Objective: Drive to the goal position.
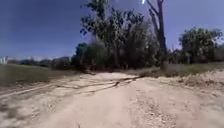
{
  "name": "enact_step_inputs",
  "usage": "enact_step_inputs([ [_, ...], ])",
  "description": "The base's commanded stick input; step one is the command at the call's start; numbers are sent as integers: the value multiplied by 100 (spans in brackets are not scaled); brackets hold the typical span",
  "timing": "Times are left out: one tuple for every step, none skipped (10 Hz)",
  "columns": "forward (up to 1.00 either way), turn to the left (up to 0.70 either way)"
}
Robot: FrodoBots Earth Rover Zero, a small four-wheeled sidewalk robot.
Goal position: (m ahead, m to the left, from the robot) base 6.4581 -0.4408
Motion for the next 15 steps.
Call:
enact_step_inputs([
  [85,0],
  [85,23],
  [85,20],
  [85,0],
  [85,0],
  [85,0],
  [85,0],
  [85,0],
  [85,0],
  [85,0],
  [85,0],
  [85,0],
  [85,0],
  [85,0],
  [85,0],
])
